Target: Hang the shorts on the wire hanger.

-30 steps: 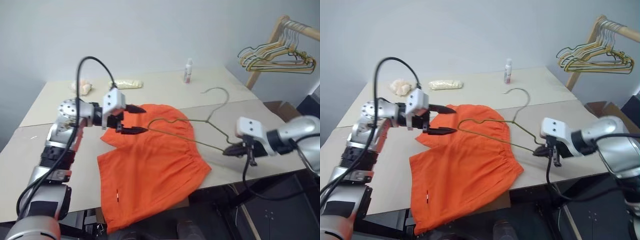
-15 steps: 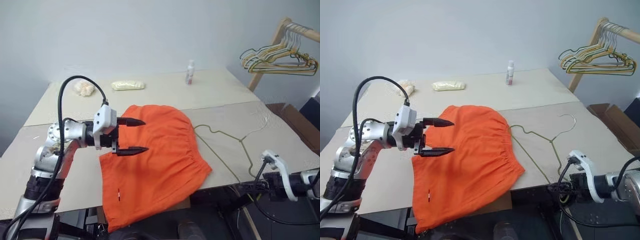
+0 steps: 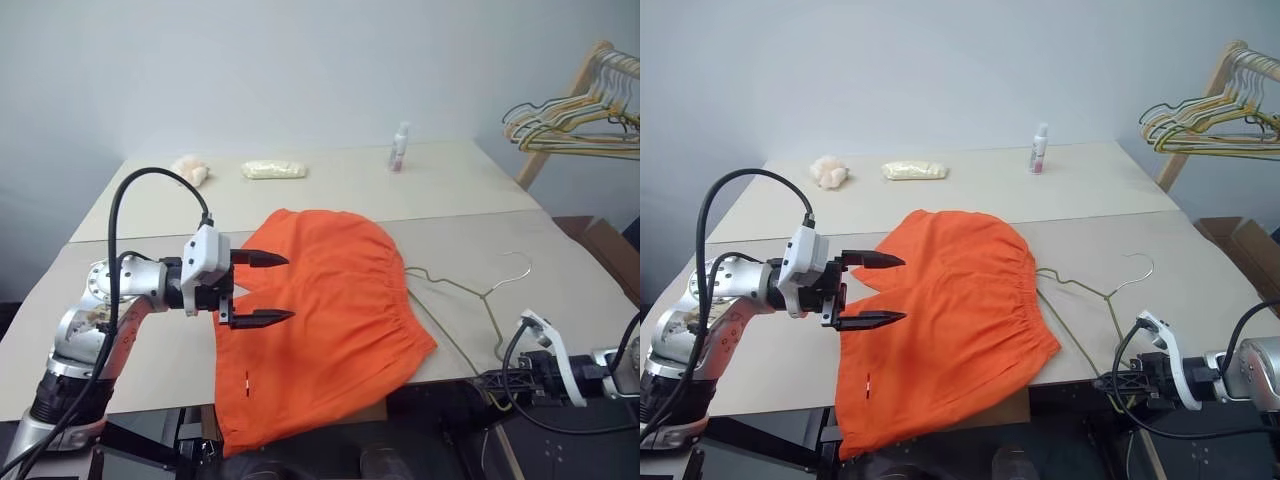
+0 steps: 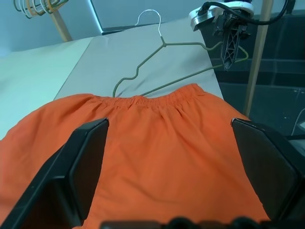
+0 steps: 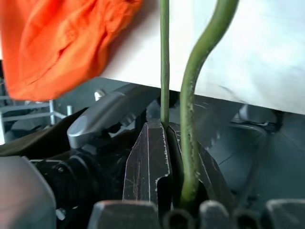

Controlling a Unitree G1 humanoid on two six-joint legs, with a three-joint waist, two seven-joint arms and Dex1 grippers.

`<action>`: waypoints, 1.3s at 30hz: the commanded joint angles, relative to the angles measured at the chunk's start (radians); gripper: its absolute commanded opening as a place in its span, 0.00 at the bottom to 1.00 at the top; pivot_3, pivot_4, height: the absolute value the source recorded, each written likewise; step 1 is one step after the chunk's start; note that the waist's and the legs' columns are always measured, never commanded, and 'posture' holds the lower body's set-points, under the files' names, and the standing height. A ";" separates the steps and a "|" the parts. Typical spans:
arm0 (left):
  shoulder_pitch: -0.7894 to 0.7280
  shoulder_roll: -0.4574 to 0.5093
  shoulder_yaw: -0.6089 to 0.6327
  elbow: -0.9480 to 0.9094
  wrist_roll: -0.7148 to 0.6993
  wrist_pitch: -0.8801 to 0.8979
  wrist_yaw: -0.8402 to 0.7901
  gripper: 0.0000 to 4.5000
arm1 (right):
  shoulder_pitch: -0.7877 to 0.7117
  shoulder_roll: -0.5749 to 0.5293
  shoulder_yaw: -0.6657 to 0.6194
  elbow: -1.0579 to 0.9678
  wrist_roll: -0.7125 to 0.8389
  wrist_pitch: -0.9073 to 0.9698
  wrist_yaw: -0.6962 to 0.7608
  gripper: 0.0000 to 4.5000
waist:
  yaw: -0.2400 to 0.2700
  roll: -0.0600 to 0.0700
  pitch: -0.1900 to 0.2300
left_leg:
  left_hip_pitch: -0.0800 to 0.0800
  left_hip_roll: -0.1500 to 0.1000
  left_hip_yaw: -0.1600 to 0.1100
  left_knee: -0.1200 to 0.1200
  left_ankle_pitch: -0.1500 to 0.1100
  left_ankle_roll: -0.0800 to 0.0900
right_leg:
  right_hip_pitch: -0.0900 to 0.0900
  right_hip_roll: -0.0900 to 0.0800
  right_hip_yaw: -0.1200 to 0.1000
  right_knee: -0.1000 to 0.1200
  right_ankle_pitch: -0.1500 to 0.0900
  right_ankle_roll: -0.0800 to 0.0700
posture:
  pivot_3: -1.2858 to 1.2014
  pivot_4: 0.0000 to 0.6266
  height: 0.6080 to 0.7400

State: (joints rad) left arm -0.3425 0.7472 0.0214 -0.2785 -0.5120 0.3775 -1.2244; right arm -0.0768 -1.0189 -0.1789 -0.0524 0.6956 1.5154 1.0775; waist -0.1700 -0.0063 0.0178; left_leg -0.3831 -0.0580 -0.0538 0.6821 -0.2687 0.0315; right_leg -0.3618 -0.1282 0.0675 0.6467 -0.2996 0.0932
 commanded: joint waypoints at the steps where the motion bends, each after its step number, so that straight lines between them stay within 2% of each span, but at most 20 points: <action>1: -0.005 0.015 0.027 -0.029 -0.019 0.001 0.012 0.99 | 0.011 -0.042 -0.067 -0.031 0.066 -0.017 0.042 0.00 | 0.007 0.000 0.000 | 0.000 0.000 0.000 0.000 0.000 0.000 | 0.000 0.000 0.000 0.000 0.000 0.000 | 0.44 0.00 1.00; 8: -0.005 0.020 0.025 -0.027 -0.021 -0.004 0.010 0.99 | 0.012 -0.040 -0.112 -0.006 0.085 -0.034 0.015 0.00 | 0.017 0.000 0.000 | 0.000 0.000 0.001 0.000 0.000 0.000 | 0.000 0.000 0.000 0.000 0.000 0.000 | 0.44 0.00 1.00; 17: -0.015 0.025 0.019 -0.020 -0.013 -0.015 0.001 0.99 | 0.076 -0.126 0.033 -0.108 0.117 -0.066 0.082 0.00 | 0.020 0.000 0.000 | 0.000 0.000 0.001 0.000 0.000 0.000 | 0.000 0.001 0.000 -0.001 0.000 0.000 | 0.44 0.00 1.00; 22: -0.016 0.034 0.015 -0.014 -0.004 -0.025 -0.012 0.99 | -0.018 -0.090 0.101 -0.042 0.095 -0.097 0.056 0.00 | 0.019 0.000 0.000 | 0.001 0.000 0.001 0.000 0.000 0.000 | 0.000 0.001 0.000 -0.001 0.000 0.000 | 0.45 0.00 1.00; 27: -0.019 0.039 0.008 -0.007 0.006 -0.039 -0.017 0.99 | -0.171 0.008 0.165 0.089 0.059 -0.105 0.008 0.00 | 0.019 -0.001 0.000 | 0.001 0.000 0.002 0.000 0.000 0.000 | 0.000 0.001 0.001 -0.001 0.000 0.000 | 0.46 0.00 1.00; 34: -0.010 0.053 0.015 -0.010 0.009 -0.053 -0.014 0.99 | -0.182 -0.050 0.307 0.072 0.043 -0.175 0.135 0.00 | 0.045 -0.001 0.000 | -0.004 -0.001 0.001 0.000 0.000 0.000 | -0.005 0.000 0.000 0.000 0.000 0.000 | 0.46 0.00 1.00; 39: -0.002 0.055 0.010 -0.013 0.017 -0.067 -0.009 0.99 | -0.335 0.046 0.357 0.248 -0.015 -0.181 0.110 0.00 | 0.043 -0.001 0.000 | 0.000 0.000 0.003 0.000 0.000 0.000 | -0.004 0.001 0.001 0.000 0.000 -0.001 | 0.47 0.00 1.00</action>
State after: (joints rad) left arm -0.3374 0.7918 0.0188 -0.2771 -0.4985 0.3288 -1.2365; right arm -0.3600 -0.9852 0.1874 0.1684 0.6842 1.3489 1.1828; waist -0.1271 -0.0071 0.0181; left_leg -0.3832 -0.0579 -0.0505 0.6816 -0.2689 0.0317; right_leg -0.3657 -0.1274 0.0690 0.6471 -0.2993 0.0926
